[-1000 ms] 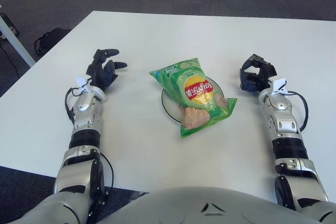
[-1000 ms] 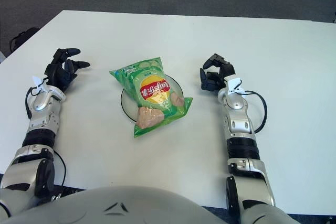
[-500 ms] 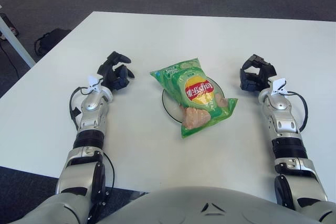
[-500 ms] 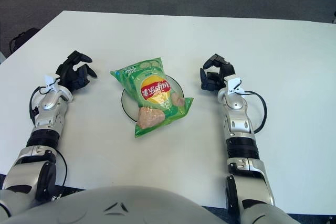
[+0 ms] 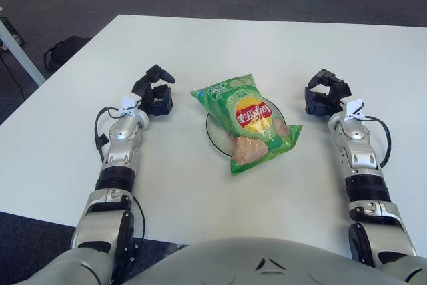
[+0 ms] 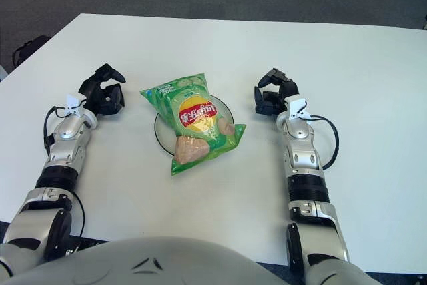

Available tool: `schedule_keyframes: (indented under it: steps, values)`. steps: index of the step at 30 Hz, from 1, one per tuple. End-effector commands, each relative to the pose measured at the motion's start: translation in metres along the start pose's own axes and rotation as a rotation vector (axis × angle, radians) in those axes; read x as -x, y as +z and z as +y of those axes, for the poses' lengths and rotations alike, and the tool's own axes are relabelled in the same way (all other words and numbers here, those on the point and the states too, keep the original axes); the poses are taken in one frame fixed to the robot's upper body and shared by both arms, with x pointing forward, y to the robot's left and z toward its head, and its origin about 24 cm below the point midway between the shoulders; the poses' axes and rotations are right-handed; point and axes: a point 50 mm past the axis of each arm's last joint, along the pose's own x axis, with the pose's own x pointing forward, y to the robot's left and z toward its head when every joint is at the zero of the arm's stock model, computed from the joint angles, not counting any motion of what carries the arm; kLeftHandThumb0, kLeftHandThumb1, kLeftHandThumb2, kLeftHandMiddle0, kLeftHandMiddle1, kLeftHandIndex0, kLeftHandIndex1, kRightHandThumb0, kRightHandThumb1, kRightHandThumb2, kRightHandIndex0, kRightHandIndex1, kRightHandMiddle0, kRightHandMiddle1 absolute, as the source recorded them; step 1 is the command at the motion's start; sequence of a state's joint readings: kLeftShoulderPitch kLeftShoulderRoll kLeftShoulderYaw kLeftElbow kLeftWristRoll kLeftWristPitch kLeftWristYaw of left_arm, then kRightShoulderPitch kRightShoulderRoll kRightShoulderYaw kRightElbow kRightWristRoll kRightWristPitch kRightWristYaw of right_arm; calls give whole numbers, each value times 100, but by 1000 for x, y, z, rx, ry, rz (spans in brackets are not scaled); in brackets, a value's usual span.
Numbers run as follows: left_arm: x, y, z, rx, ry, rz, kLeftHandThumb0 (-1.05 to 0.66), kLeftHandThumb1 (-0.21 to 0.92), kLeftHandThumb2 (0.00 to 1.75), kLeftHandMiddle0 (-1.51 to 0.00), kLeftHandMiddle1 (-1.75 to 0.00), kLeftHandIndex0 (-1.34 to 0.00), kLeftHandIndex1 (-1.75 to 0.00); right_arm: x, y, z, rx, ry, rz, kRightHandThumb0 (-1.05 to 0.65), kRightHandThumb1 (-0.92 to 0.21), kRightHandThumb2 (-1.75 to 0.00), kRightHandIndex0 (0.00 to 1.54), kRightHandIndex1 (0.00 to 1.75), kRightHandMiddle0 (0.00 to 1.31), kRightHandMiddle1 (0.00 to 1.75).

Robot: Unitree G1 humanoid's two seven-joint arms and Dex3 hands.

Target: Put the snack into the plate.

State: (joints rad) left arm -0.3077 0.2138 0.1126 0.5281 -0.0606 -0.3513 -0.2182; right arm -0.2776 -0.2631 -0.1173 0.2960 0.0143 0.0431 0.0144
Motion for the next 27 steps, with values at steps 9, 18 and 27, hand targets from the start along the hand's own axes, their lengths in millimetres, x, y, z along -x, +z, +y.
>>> schedule_keyframes:
  steps: [9,18,27]
  values:
    - [37,-43,-30,32,-40,246,-45,40,120,-114,-175,-54,-175,12,-32,6,22,35,165,-47,-34,-129,129,175,59,175]
    - [36,-35,-33,40,-34,236,-46,38,124,-116,-175,-56,-175,11,-29,3,17,28,166,-47,-34,-129,129,175,60,175]
    - [35,-32,-34,46,-43,213,-46,38,124,-118,-175,-56,-175,7,-27,4,30,-30,171,-48,-32,-131,129,175,61,175]
